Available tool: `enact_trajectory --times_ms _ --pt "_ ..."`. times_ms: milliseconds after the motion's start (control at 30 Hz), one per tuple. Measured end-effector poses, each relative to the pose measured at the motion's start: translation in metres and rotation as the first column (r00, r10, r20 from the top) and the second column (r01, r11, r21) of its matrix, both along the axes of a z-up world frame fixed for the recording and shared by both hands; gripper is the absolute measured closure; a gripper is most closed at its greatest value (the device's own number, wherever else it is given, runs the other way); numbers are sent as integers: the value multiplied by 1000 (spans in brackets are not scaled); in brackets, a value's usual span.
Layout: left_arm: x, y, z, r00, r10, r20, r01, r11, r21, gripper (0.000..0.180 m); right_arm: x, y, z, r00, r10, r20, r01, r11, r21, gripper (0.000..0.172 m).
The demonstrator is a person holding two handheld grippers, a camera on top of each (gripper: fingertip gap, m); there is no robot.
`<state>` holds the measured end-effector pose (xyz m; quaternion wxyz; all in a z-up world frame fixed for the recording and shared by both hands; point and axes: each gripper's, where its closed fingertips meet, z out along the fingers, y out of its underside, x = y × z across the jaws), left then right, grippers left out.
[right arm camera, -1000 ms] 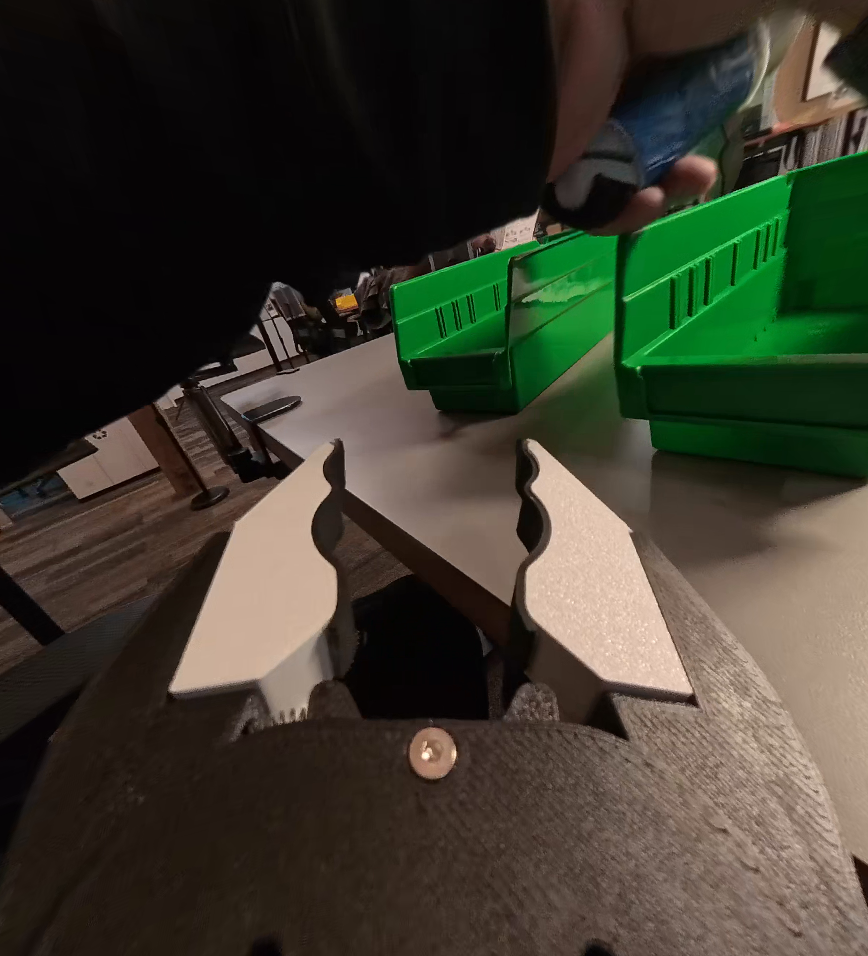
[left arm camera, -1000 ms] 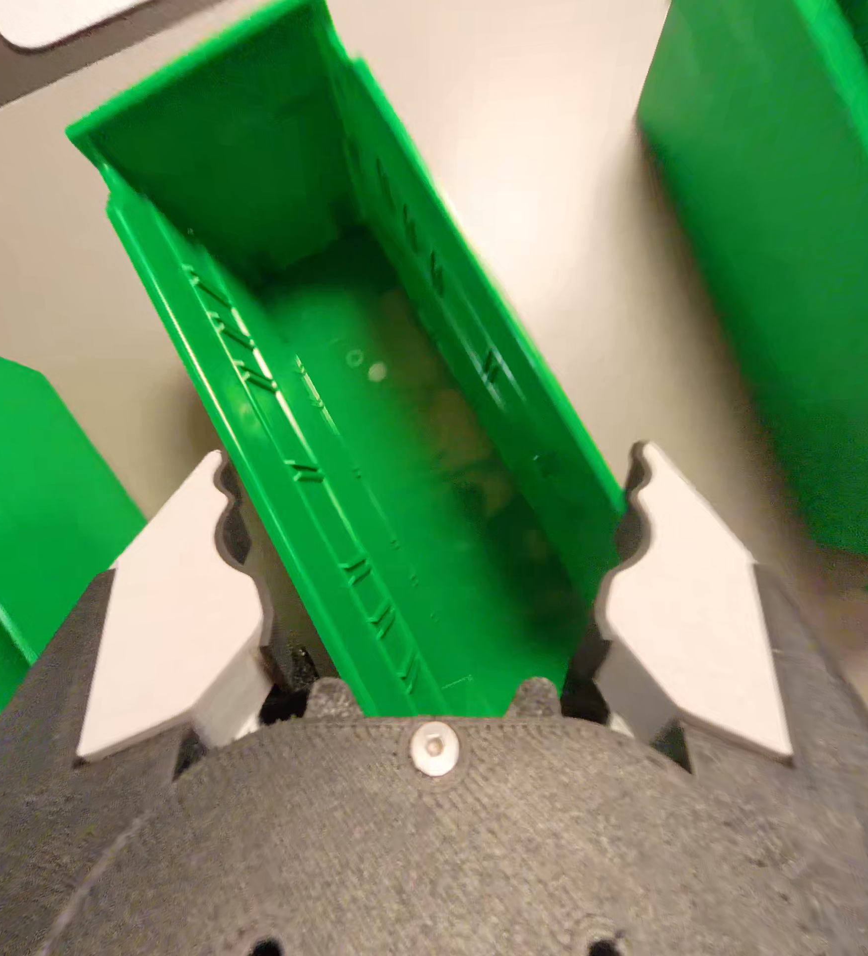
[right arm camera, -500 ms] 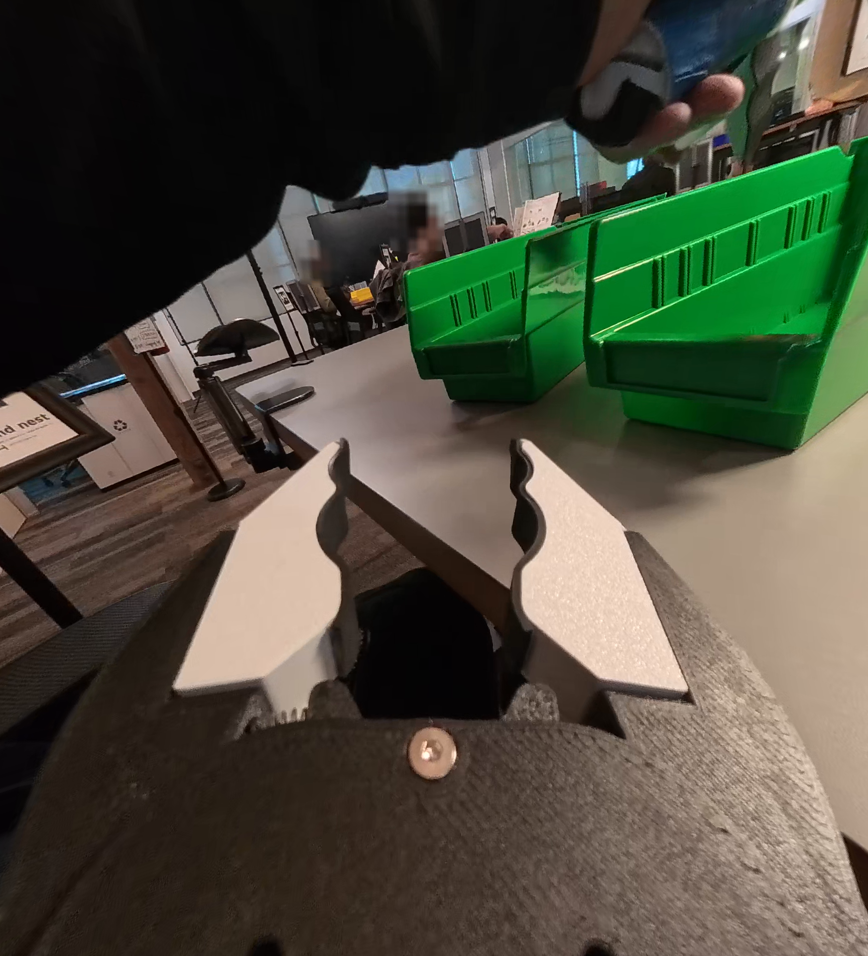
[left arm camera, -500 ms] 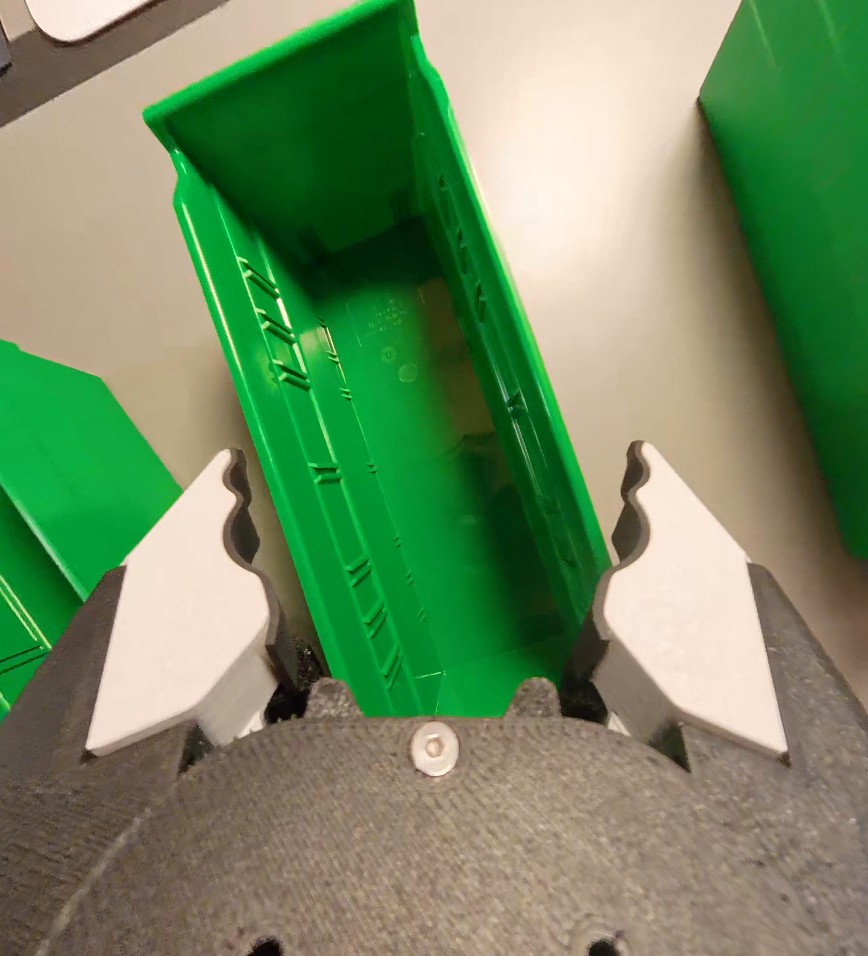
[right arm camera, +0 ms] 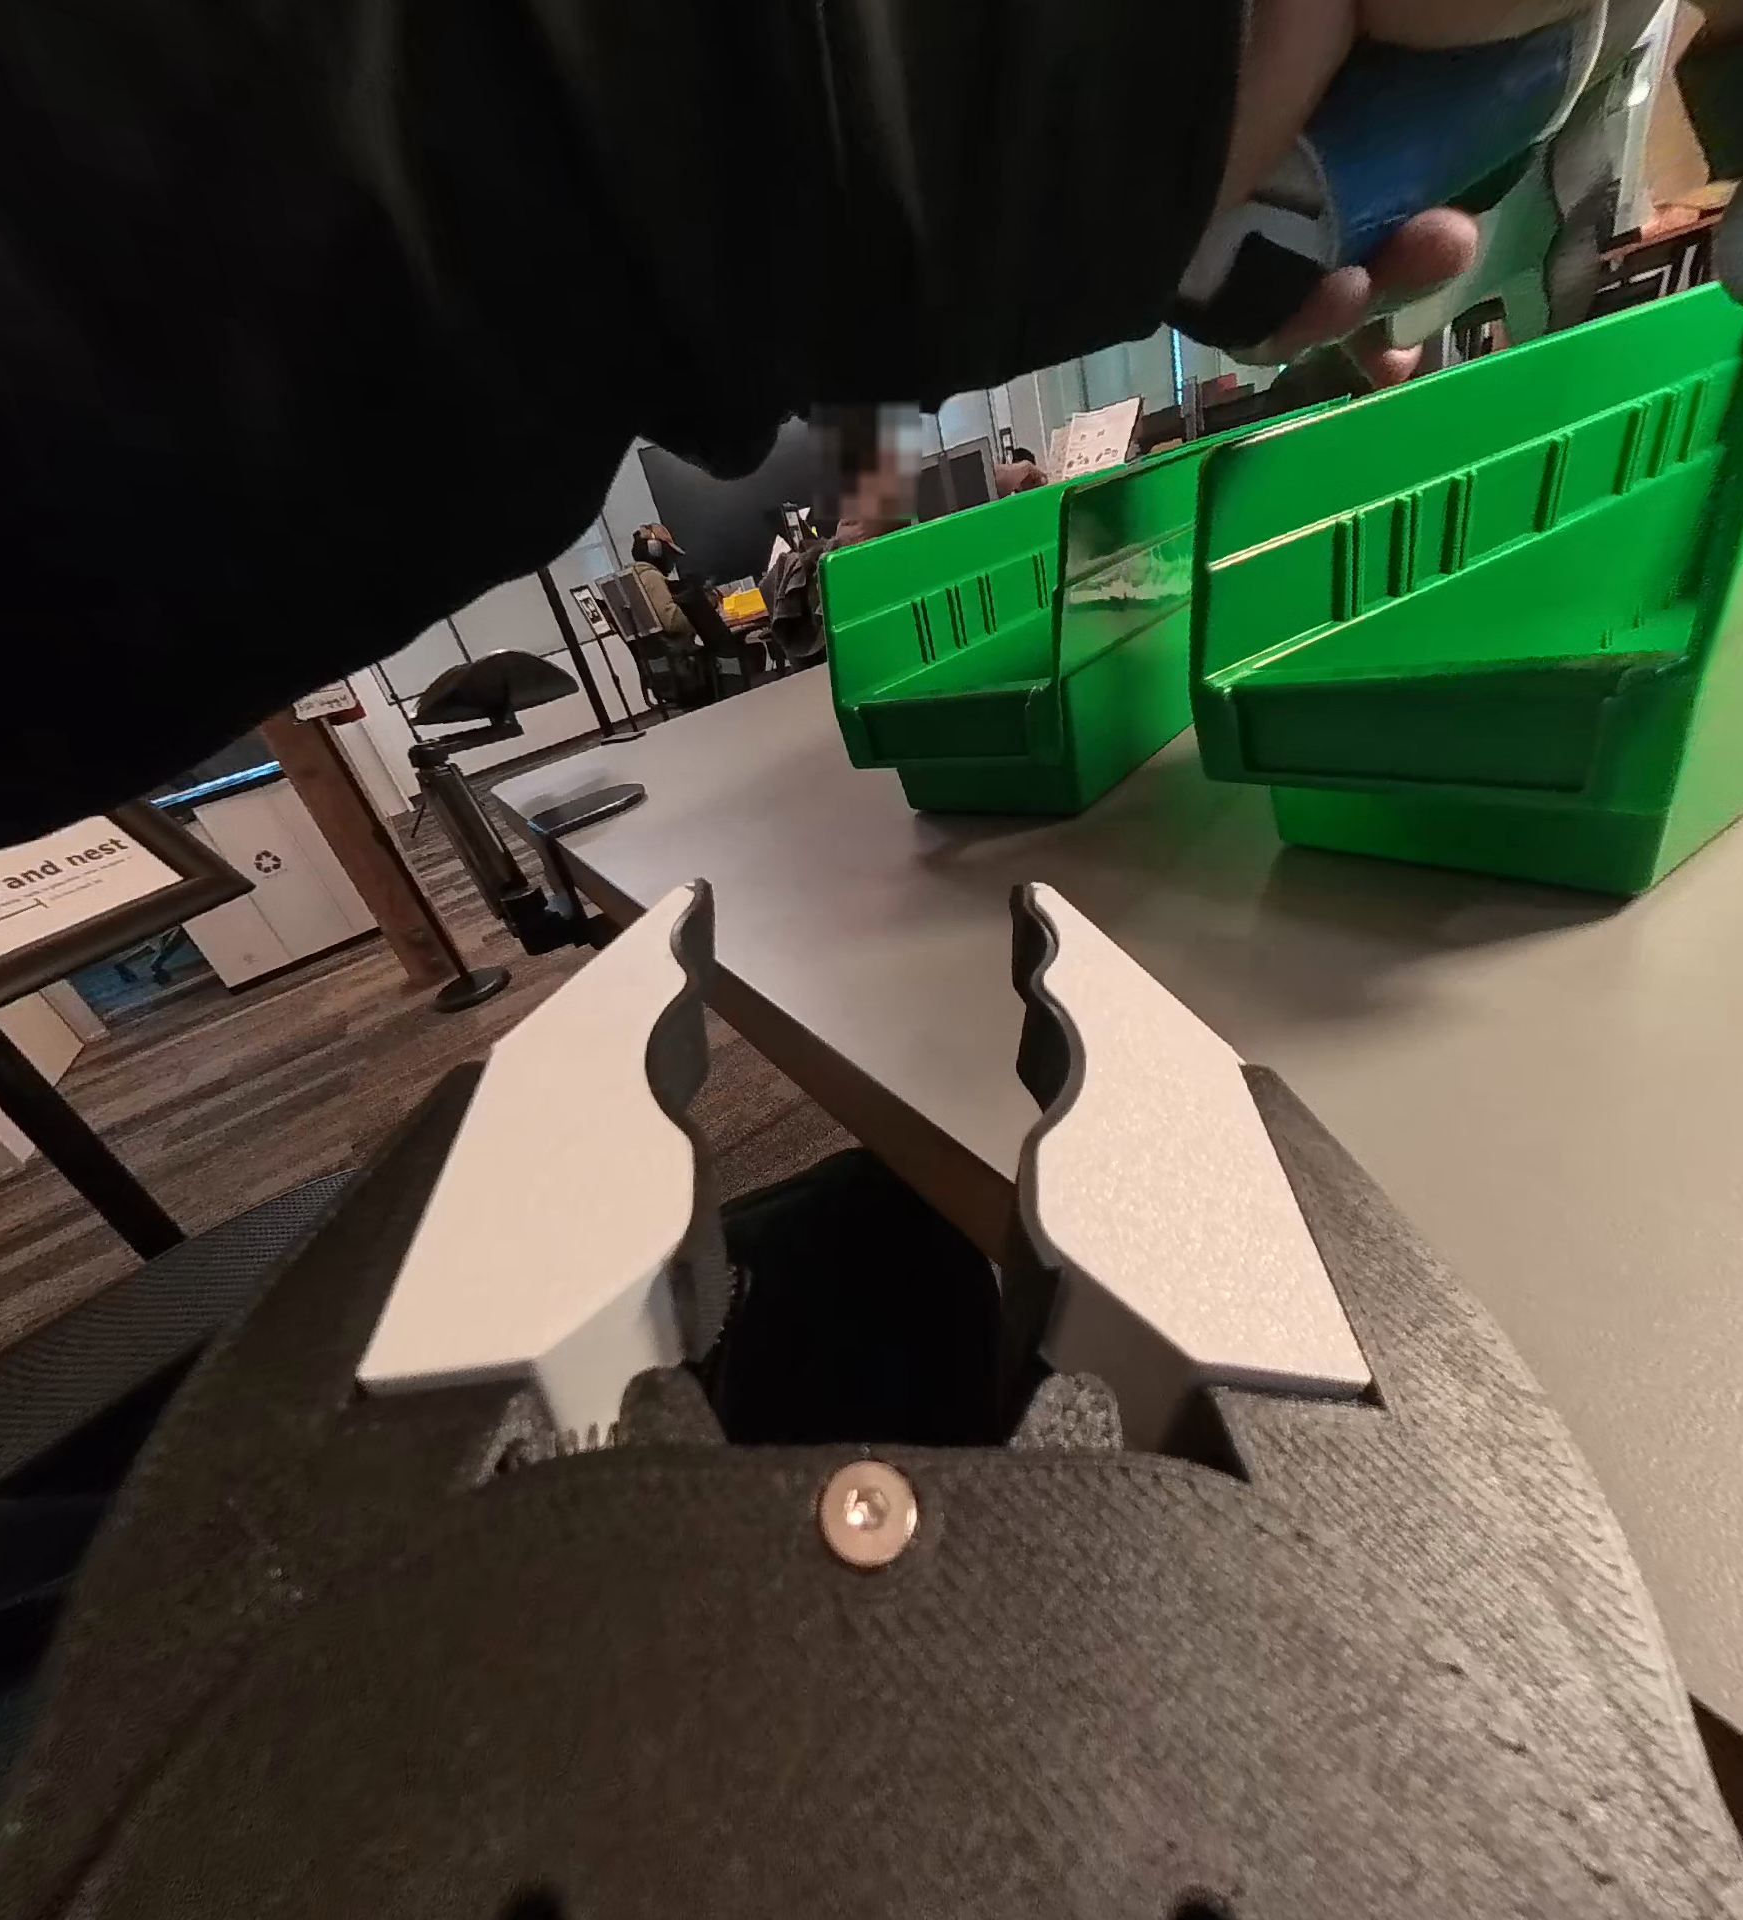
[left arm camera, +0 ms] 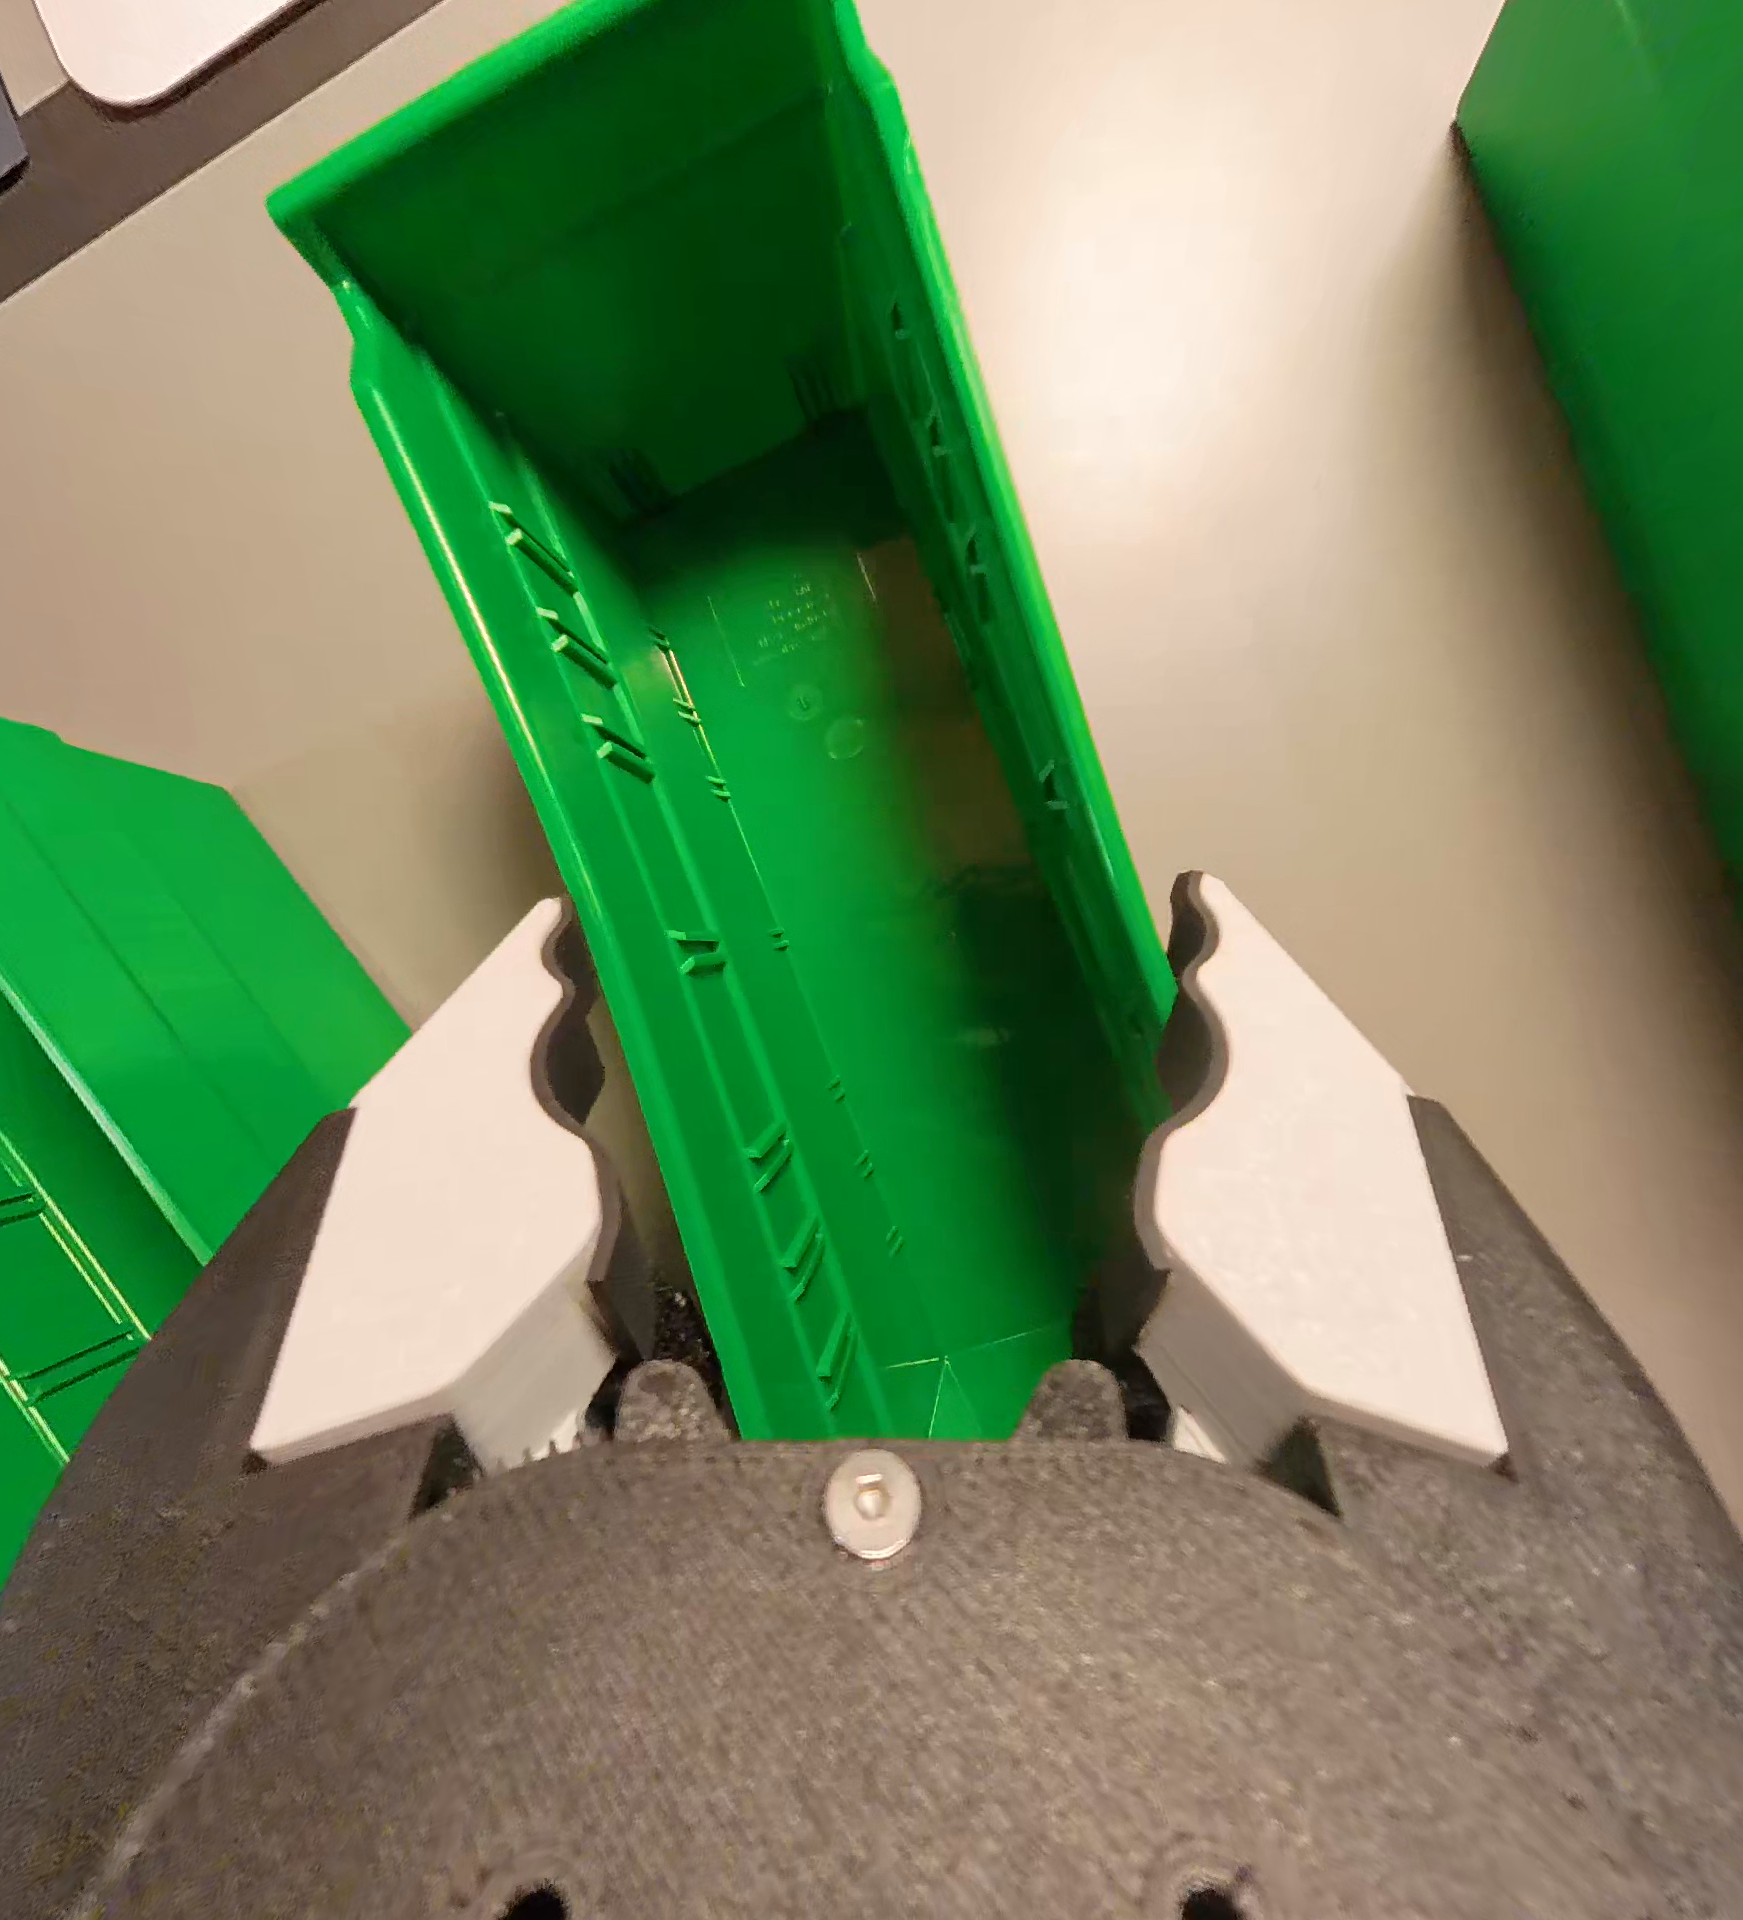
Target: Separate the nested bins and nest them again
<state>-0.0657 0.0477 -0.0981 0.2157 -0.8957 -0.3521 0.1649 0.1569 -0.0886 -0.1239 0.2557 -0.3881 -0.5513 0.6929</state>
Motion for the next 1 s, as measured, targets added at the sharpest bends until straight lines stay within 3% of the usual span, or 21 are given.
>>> enact_trajectory --times_ms 167,367,500,667,867,1000 --pt "7 6 13 999 -20 25 18 996 82 73 0 0 0 1000 1 -3 -1 1000 -2 114" --pt "5 -4 67 1000 -30 -4 30 980 195 75 0 1 1 1000 7 -5 -7 1000 -10 116" --pt "-6 -36 112 999 6 -44 6 968 250 75 1 1 1 1000 10 -4 -10 1000 -16 116" --pt "-32 -105 153 988 128 -92 -95 951 294 75 1 1 1 1000 7 -6 -7 1000 -16 116" --pt "-49 -183 151 961 265 -83 -228 922 312 74 0 -1 0 1000 4 -4 -5 1000 -17 116" --pt "-50 -198 129 954 298 -29 -272 903 332 73 0 -3 -1 1000 1 -1 -1 1000 -13 116"
